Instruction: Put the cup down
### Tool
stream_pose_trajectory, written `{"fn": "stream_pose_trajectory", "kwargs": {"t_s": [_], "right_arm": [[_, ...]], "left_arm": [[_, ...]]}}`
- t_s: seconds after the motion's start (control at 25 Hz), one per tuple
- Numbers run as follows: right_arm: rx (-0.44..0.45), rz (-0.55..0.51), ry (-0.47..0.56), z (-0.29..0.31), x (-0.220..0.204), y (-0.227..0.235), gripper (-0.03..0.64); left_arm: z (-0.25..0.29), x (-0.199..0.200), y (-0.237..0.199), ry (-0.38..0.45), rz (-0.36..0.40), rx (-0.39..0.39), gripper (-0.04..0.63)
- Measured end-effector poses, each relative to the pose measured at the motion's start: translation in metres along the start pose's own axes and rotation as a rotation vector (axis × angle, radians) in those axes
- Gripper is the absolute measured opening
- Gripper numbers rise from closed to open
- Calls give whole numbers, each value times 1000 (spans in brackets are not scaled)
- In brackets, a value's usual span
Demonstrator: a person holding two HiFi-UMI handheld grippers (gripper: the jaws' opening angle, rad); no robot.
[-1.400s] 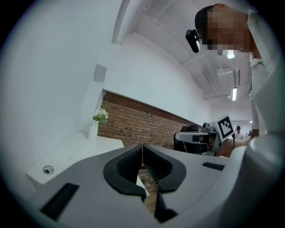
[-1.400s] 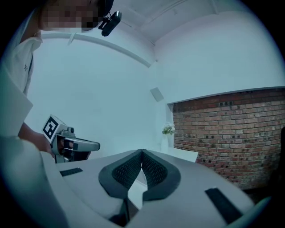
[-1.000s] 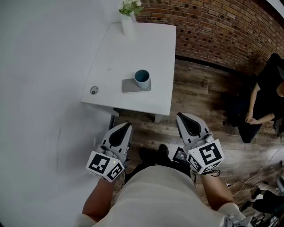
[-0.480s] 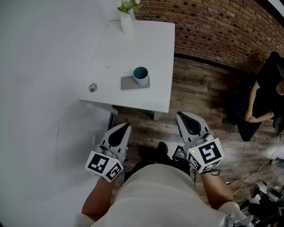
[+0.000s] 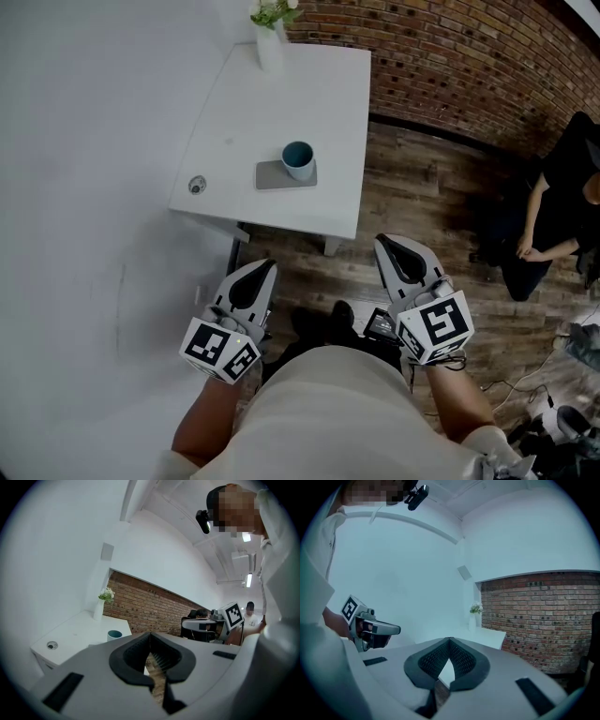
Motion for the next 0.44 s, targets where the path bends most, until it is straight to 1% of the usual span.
{"fn": "stream_pose_trajectory", "kwargs": {"t_s": [0.44], "right_arm": [[-7, -9, -8, -5, -3, 4, 11]], "left_arm": [[1, -7, 2, -8, -16, 3, 11]]}}
Point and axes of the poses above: the fingertips, and each gripper's own axes: z forward along the fingers, y to its right, x out of its top, the point moved 7 cm from there along -z, backward along the fingers, and after that the axes turned 9 degrees about y, right-handed, at the moved point
